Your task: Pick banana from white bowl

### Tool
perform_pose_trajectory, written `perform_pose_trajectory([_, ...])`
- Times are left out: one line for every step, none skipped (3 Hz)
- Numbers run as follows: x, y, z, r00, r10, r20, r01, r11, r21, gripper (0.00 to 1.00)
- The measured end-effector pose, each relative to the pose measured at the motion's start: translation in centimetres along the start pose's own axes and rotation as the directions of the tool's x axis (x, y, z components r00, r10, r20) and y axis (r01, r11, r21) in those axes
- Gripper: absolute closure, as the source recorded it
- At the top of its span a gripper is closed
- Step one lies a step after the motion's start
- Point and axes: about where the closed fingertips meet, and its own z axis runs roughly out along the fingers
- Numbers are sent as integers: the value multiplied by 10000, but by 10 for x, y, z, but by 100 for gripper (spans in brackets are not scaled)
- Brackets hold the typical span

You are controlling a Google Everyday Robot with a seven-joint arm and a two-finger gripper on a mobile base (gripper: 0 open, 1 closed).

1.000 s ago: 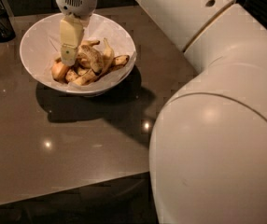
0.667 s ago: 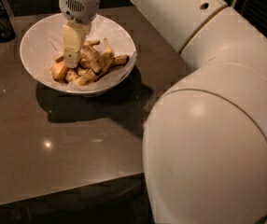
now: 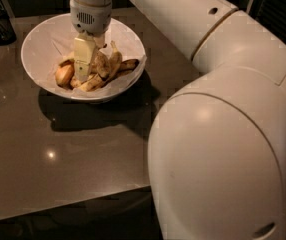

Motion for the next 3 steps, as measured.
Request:
perform_pose_trajectory([9,-1,9,9996,163,-224,-163,9999,18,34])
perform_pose_trajectory([0,-7,11,9999,139,81,-141,9997,217,57])
perform_pose_trajectory([-6,-11,13,9996,127,269,-136,9993,342,81])
